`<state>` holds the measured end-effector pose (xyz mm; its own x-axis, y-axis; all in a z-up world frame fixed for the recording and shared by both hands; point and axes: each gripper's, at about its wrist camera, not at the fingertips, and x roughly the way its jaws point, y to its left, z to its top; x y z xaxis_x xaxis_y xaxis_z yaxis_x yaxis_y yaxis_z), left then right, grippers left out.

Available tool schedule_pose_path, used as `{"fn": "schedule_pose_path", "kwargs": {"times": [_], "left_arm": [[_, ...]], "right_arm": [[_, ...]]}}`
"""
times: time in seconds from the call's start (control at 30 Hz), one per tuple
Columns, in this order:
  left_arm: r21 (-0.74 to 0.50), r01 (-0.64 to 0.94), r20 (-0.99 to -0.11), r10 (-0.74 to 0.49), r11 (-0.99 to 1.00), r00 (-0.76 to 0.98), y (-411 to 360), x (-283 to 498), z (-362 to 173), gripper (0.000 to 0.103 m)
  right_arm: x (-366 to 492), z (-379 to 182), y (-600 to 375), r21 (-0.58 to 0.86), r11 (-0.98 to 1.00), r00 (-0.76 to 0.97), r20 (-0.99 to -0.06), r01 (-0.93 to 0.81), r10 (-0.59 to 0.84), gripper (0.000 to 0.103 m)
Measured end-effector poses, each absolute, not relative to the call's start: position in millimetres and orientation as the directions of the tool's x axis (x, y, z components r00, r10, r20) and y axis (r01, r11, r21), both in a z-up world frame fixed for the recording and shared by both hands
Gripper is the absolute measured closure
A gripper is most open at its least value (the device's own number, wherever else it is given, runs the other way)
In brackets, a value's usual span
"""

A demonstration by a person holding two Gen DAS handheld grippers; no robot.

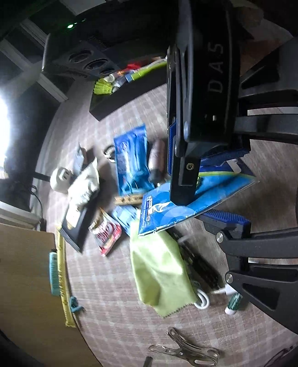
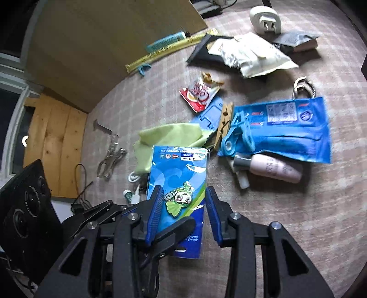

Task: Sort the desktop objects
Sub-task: 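Carry the blue card package to the storage box and release it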

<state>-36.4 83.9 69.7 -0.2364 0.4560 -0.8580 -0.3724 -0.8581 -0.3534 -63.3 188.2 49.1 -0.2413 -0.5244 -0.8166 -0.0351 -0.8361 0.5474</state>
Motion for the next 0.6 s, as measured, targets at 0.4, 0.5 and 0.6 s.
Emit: {"fn": "schedule_pose_path", "kwargs": {"times": [0.4, 0.5, 0.6], "left_arm": [[-0.337, -0.429, -0.825, 0.482, -0.838, -0.294, 197.5, -34.6, 115.8, 0.069], [-0.344, -0.452, -0.811, 0.503, -0.823, -0.298, 239.3, -36.6, 124.0, 0.069], [-0.350, -0.482, -0.801, 0.524, -0.803, -0.291, 281.0, -39.4, 129.4, 0.069]], "right_arm": [[-51.3, 93.4, 293.0, 0.553, -0.833, -0.325, -0.786, 0.010, -0.525, 0.066], [-46.9, 104.3, 332.0, 0.538, -0.843, -0.358, -0.787, 0.001, -0.503, 0.066], [-43.2, 113.6, 371.5, 0.522, -0.853, -0.389, -0.788, -0.010, -0.478, 0.066]]}}
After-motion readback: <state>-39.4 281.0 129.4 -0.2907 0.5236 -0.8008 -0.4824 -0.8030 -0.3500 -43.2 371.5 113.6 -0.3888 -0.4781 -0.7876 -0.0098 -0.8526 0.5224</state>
